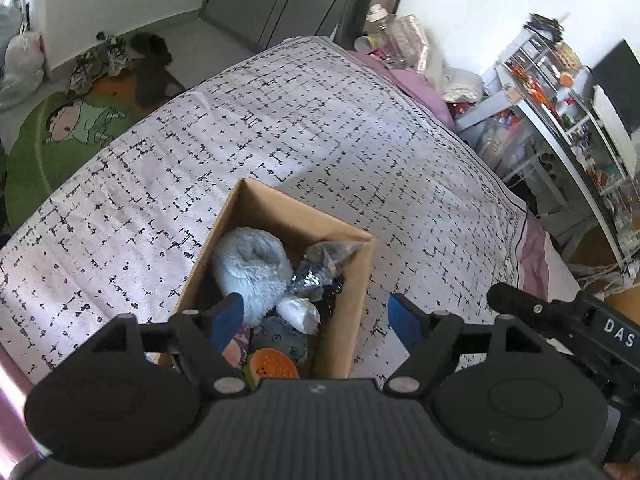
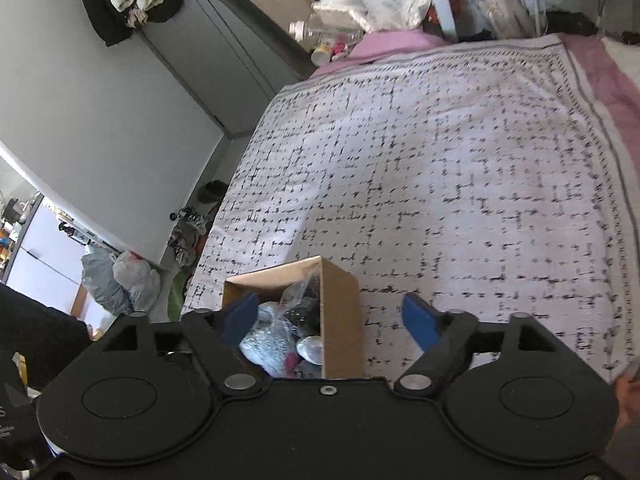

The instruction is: Organize soft objects

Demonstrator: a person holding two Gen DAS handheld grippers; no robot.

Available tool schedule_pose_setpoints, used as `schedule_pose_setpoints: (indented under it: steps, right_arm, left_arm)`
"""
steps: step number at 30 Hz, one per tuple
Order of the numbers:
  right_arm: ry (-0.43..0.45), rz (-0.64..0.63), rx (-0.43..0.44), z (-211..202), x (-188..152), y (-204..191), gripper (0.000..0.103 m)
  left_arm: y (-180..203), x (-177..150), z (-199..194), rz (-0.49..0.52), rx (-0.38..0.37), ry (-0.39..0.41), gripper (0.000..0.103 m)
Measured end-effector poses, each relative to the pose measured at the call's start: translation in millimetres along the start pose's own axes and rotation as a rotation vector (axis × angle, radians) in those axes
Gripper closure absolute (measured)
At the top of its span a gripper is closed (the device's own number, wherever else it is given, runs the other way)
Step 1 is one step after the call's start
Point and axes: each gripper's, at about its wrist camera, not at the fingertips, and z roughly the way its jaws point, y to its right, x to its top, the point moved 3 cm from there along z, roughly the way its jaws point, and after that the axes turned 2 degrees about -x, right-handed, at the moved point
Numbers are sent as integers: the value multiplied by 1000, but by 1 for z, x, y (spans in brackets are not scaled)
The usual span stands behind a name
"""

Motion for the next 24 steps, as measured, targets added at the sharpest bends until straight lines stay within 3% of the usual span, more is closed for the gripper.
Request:
schedule_pose_setpoints:
  steps: [14, 24]
  right_arm:
    - [100, -65, -29, -63, -20, 18, 0]
    - [147, -150, -62, -103, -39, 24, 0]
  left_arm:
    - [23, -36, -42, 115, 22, 23, 17]
    - [35, -62, -71, 195, 35, 53, 11]
